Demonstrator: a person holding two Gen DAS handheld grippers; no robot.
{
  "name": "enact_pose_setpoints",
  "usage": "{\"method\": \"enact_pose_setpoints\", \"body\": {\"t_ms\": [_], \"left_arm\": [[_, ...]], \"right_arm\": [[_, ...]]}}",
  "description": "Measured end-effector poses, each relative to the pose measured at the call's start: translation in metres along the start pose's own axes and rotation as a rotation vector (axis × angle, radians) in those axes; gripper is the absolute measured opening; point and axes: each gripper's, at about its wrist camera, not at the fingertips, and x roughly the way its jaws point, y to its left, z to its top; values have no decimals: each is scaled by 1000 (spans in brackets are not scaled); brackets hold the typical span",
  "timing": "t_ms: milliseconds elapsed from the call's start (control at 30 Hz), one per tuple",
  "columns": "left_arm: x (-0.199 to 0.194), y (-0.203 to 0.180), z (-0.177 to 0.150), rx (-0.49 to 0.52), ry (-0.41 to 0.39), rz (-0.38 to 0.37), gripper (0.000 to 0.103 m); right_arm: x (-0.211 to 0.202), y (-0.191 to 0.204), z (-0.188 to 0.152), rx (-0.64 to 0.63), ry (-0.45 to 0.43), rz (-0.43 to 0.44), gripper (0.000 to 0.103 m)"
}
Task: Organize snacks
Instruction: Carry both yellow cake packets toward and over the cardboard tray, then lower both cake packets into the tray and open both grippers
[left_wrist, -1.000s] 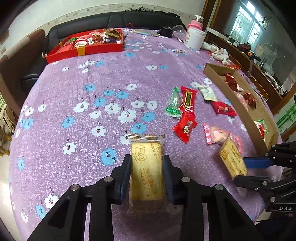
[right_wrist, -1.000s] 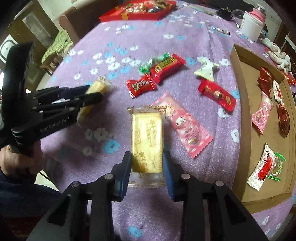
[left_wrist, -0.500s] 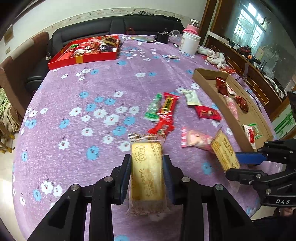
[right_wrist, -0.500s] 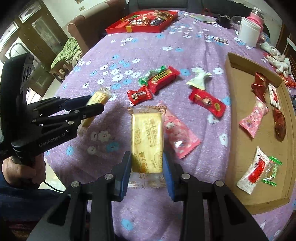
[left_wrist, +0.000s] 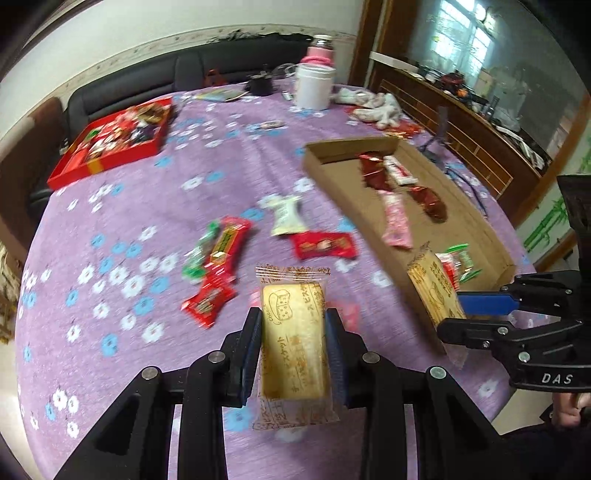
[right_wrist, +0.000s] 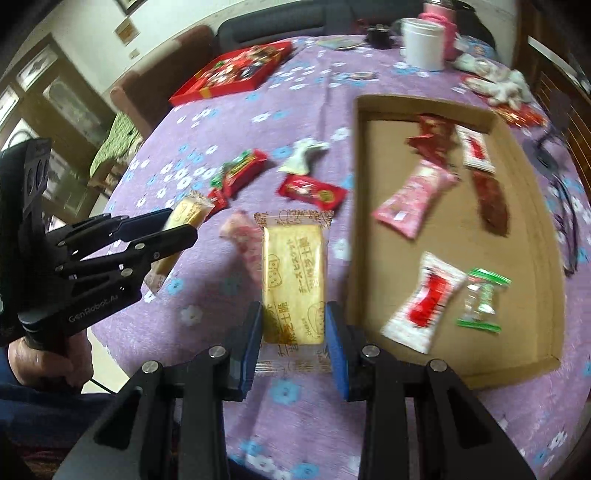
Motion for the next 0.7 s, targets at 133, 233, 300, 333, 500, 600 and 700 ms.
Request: {"method": "enact_pose_setpoints", "body": {"t_ms": [133, 233, 300, 333, 500, 600, 700], "left_arm": [[4, -26, 16, 50, -7, -28, 35], [8, -45, 27, 74, -3, -58, 35], [12, -56, 33, 87, 1, -76, 35], [15, -63, 36, 93, 3, -84, 35], [29, -84, 51, 98, 12, -119, 35], [40, -93, 62, 81, 25, -143, 35], [54, -103, 73, 68, 42, -161, 35]], "right_arm": [[-14, -31, -4, 78, -23, -7, 33], [-24, -53, -6, 126, -43, -18, 33], [-31, -68, -8, 158, -52, -28, 33], [-34, -76, -8, 173, -58, -36, 33], [-43, -107, -7, 214, -62, -66, 33], [-45, -120, -4, 217, -59, -82, 33], [-43, -135, 4, 228, -54, -81, 33]]}}
